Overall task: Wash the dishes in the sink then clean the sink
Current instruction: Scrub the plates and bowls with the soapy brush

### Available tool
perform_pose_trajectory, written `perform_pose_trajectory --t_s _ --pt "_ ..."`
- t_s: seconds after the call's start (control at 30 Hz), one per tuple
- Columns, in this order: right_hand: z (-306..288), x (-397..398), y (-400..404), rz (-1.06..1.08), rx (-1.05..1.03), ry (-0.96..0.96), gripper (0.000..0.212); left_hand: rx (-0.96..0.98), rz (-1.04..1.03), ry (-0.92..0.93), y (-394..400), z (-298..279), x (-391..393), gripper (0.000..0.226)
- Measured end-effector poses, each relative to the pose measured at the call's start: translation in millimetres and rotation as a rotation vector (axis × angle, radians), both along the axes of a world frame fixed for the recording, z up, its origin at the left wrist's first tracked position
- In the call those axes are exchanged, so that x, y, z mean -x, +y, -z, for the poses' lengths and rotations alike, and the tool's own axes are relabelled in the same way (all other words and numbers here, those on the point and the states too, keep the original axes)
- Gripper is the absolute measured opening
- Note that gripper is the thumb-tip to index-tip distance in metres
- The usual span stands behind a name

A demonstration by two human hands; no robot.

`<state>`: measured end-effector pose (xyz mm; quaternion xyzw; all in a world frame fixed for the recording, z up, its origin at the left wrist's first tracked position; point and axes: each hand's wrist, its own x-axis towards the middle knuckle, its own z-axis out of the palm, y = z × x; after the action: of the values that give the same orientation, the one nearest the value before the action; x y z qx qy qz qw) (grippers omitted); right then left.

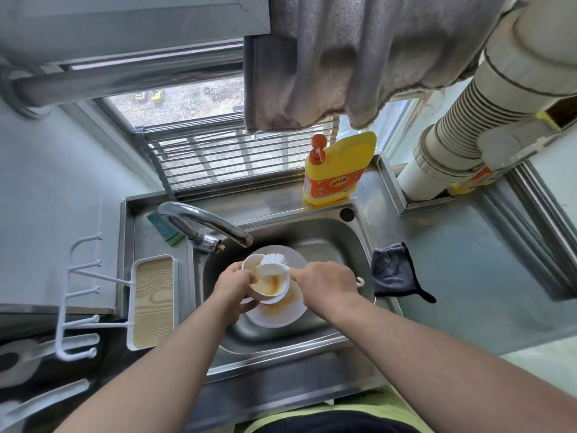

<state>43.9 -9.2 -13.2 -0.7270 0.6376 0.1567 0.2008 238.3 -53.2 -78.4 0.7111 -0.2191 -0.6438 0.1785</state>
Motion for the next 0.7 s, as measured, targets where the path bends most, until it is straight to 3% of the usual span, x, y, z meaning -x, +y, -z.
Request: perform_pose_trajectory --t_s 0.13,0.2,0.3,0.4,0.47,0.57,0.7 --pt "9 -5 13 0.224 -0.186 -0.167 0.048 0.108 -0.031 -0.108 -4 -1 -1 0.053" --pt "7 -5 10 0.204 -0.187 -0.163 0.047 0.166 0.036 -0.217 0 0 -1 0.038" --pt "0 -5 -1 0.017 -0.032 -0.022 0.047 0.167 0.136 -0.230 7 0 2 0.005" --pt "1 -8 0 -0.067 0.000 0.003 0.046 0.093 0.167 -0.118 0 2 2 0.013" --pt "9 -10 9 0.059 -0.095 -0.052 0.048 0.073 0.109 -0.048 -8 5 0 0.018" --pt "14 -11 10 0.234 -0.156 -0.187 0.042 0.135 0.092 -0.119 -10 9 -1 0.025" --pt "3 -12 1 0.001 0.013 -0.089 0.051 0.164 0.231 -0.158 -3 3 5 0.020"
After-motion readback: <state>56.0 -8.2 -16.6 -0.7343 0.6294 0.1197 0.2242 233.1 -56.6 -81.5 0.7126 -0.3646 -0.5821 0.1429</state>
